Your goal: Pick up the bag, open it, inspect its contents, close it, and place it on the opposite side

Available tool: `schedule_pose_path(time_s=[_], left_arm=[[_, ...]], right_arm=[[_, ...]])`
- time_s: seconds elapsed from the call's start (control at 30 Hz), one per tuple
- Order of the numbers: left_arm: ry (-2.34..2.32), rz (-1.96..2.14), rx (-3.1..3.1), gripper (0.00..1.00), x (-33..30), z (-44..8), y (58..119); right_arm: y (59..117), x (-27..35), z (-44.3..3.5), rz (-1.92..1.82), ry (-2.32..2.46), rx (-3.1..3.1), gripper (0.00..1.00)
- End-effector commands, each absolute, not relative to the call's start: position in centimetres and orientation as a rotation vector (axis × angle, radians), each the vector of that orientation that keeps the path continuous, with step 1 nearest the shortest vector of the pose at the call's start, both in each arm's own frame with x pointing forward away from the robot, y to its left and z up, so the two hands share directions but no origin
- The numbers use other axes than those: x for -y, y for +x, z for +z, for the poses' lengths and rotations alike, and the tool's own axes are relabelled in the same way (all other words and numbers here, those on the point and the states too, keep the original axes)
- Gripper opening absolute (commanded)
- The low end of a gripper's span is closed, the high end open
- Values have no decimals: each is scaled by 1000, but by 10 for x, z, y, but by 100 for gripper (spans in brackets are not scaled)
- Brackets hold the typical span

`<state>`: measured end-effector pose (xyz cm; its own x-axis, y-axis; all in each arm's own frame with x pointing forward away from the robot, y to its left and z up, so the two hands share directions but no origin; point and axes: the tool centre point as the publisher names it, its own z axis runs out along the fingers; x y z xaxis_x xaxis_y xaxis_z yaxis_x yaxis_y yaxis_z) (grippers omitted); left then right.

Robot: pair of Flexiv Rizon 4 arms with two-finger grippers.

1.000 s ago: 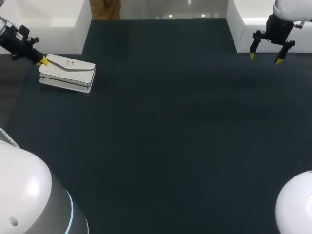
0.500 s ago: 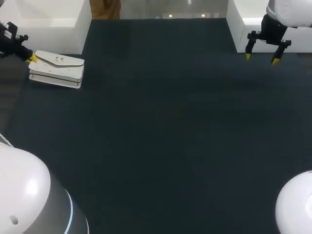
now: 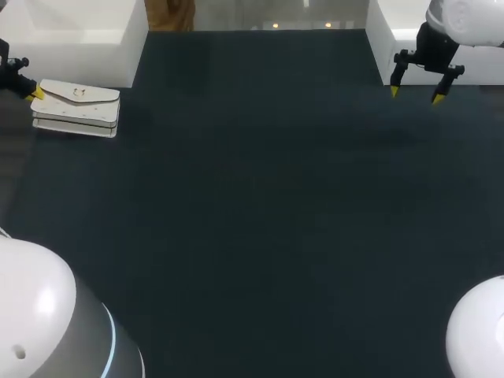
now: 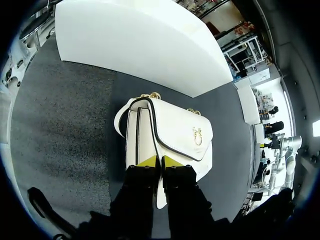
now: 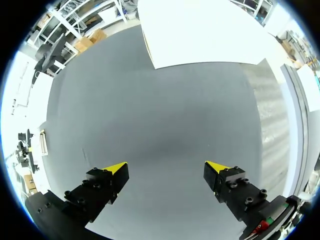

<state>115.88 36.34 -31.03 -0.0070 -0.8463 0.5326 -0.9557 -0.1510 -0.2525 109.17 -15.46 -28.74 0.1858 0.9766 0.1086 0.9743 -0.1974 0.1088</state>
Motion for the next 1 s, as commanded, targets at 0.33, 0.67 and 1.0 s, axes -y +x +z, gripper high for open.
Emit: schedule_pose_path(time_s=[0.33, 0.67, 1.0], left_arm=[[1798, 552, 1846, 0, -393, -315, 1167], [1798, 518, 1828, 0, -409, -313, 1168], [1778, 494, 1810, 0, -413, -320, 1166]], right_arm=[[1091, 135, -285, 214, 2403, -1989, 100], [1091, 130, -284, 207, 2398, -1995, 100], [1091, 129, -283, 208, 2402, -1987, 100]])
